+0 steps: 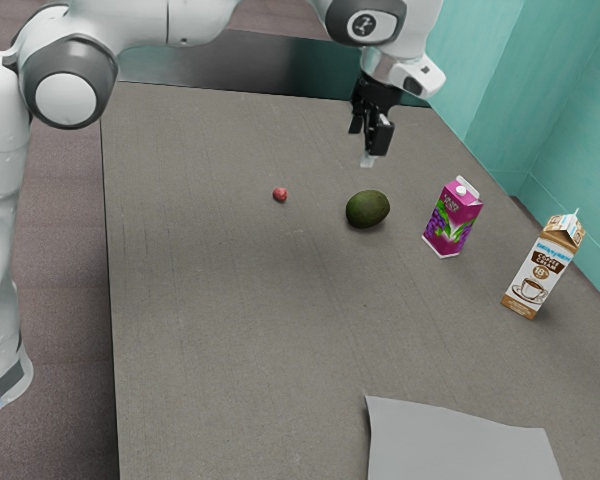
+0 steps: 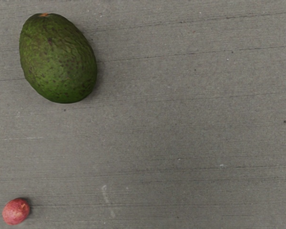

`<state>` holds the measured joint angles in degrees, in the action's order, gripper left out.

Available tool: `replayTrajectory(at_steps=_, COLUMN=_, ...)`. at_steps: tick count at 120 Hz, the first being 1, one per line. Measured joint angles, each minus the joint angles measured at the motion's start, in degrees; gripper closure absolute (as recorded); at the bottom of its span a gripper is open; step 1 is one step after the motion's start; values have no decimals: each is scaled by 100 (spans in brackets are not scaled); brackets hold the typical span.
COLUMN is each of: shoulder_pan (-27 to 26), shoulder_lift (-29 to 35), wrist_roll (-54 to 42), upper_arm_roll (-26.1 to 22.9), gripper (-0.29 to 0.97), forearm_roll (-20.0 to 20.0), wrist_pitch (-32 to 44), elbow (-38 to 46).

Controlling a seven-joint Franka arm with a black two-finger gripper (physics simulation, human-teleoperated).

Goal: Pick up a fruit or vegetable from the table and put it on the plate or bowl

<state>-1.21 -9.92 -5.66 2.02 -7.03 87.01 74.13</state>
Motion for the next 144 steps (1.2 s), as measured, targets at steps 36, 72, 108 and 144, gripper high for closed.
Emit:
replayTrajectory(at_steps=36, shoulder_pan=-10, shoulder_lift=37, wrist_roll=172, upper_arm_roll=46, gripper=0, forearm_roll=265, wrist_pitch=-239, elbow=137)
replayTrajectory(at_steps=72, shoulder_pan=490, shoulder_lift=2271, wrist_roll=1105, upper_arm_roll=219, gripper=0, forearm_roll=357, wrist_pitch=138, elbow=3264)
replayTrajectory(at_steps=108, shoulder_pan=1135, shoulder_lift=2255, wrist_roll=1218, upper_arm_roll=229, gripper=0, forearm_roll=331, wrist_pitch=1035, elbow=3914)
replayTrajectory(at_steps=144, shoulder_pan=1674, shoulder_lift=1823, wrist_roll=1011, upper_arm_roll=174, gripper=0, forearm_roll=451, wrist_pitch=1668, elbow=3910)
